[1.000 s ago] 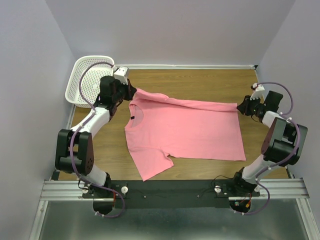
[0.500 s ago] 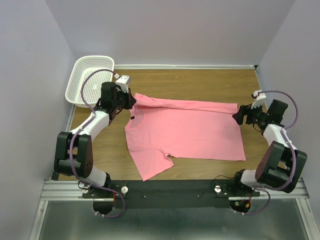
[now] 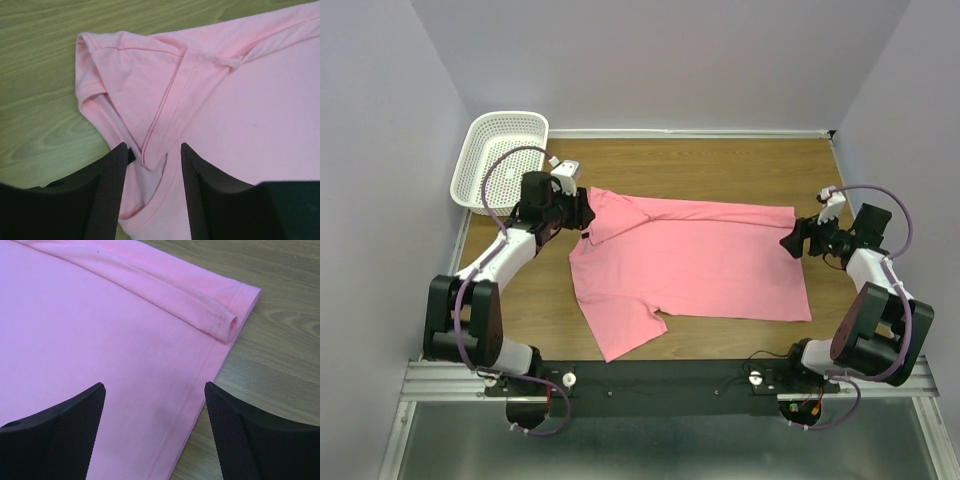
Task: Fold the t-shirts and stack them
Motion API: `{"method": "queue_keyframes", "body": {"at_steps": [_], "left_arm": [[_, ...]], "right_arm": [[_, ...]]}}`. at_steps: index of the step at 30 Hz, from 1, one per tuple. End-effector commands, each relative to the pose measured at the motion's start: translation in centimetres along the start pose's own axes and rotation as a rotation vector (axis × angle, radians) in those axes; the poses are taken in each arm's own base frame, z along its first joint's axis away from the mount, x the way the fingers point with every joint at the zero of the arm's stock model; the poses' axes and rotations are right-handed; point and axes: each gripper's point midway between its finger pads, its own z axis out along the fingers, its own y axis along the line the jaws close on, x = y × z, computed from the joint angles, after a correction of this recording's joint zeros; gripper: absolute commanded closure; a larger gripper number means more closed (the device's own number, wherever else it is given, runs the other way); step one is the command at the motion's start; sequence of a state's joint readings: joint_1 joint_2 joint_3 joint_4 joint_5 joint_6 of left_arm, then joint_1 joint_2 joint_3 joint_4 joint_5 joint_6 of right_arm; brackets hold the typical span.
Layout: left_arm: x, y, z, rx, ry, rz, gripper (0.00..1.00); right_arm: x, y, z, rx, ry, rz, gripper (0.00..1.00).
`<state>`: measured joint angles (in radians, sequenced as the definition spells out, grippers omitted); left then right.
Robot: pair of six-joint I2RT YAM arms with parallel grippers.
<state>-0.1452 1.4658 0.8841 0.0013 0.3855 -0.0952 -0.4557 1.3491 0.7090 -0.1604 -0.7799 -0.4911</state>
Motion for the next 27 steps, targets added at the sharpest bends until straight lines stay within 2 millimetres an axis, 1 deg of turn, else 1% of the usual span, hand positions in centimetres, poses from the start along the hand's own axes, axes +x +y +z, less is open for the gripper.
{"method": "queue_keyframes", "body": {"at_steps": [1,2,3,4,5,6,7,8,9,10,11,12,13,14,15,16,18,19,20,23,24,25,27], "left_arm": [[-3.3,0.1,-3.9,-0.093,-0.131,0.045,0.38],[-4.4,0.3,-4.5,-0.12,-0.18,0.048,0.33],[-5.5,0.0,-4.9,-0.114,-0.222,0.056,0.25],[-6.4,-0.4,-5.1,-0.096,-0.243,0.064,0.24],[-6.2,-0.5,-4.2,-0.072,-0.218,0.057,0.23],[-5.9,-1.3,-3.3,-0.006,-0.184,0.061,0.24],[-6.8,-1.7,-2.8,0.024,-0.155,0.061,0.25],[-4.6,-1.7,-0.5,0.083,-0.058,0.046,0.28],[-4.1,-1.8,0.4,0.104,-0.023,0.047,0.3],[-4.2,-2.0,1.2,0.119,0.001,0.05,0.3],[-2.7,-1.8,2.8,0.131,0.056,0.039,0.31],[-1.8,-2.4,3.5,0.154,0.09,0.056,0.32],[-2.2,-2.6,4.2,0.161,0.091,0.068,0.33],[-1.2,-2.6,5.3,0.175,0.126,0.064,0.34],[-1.1,-2.9,5.9,0.185,0.133,0.073,0.34],[-0.9,-3.4,7.0,0.198,0.146,0.079,0.35],[-0.7,-3.7,8.1,0.216,0.159,0.111,0.36],[-1.3,-3.8,8.5,0.22,0.155,0.117,0.36],[-0.4,-3.8,9.4,0.227,0.181,0.115,0.36],[0.1,-3.6,10.8,0.233,0.206,0.12,0.36],[0.3,-3.9,11.1,0.237,0.213,0.122,0.36],[0.2,-3.8,11.4,0.236,0.216,0.128,0.36],[1.0,-3.9,12.2,0.238,0.24,0.129,0.36]], "right_arm": [[-0.4,0.9,-0.4,-0.043,-0.014,-0.004,0.13],[-0.5,1.0,-0.3,-0.052,-0.015,-0.004,0.13],[-0.5,1.2,-0.4,-0.059,-0.016,0.002,0.12],[-0.5,1.2,-0.3,-0.068,-0.016,0.007,0.12],[-0.8,1.4,-0.3,-0.081,-0.022,0.006,0.12],[-0.6,1.5,-0.2,-0.089,-0.017,0.017,0.12],[-0.6,1.6,-0.2,-0.095,-0.017,0.02,0.12],[-0.5,1.7,-0.2,-0.1,-0.015,0.025,0.12],[-0.4,1.8,-0.2,-0.103,-0.013,0.026,0.12],[-0.3,1.8,-0.2,-0.106,-0.011,0.026,0.12],[-0.2,1.9,-0.2,-0.109,-0.011,0.025,0.12],[0.2,2.2,-0.2,-0.116,-0.005,0.028,0.12],[0.3,2.2,-0.1,-0.118,-0.001,0.029,0.12],[0.5,2.3,-0.1,-0.123,-0.001,0.028,0.12],[0.6,2.4,0.0,-0.129,0.001,0.031,0.12],[0.8,2.3,0.1,-0.132,0.007,0.04,0.12],[0.9,2.4,0.2,-0.142,0.01,0.046,0.12],[1.0,2.5,0.2,-0.145,0.01,0.048,0.12],[1.0,2.5,0.2,-0.147,0.012,0.05,0.12],[1.3,2.5,0.4,-0.157,0.018,0.061,0.12],[1.4,2.6,0.5,-0.162,0.02,0.063,0.12],[1.6,2.6,0.6,-0.166,0.023,0.071,0.12],[1.8,2.6,0.7,-0.172,0.026,0.077,0.12]]}}
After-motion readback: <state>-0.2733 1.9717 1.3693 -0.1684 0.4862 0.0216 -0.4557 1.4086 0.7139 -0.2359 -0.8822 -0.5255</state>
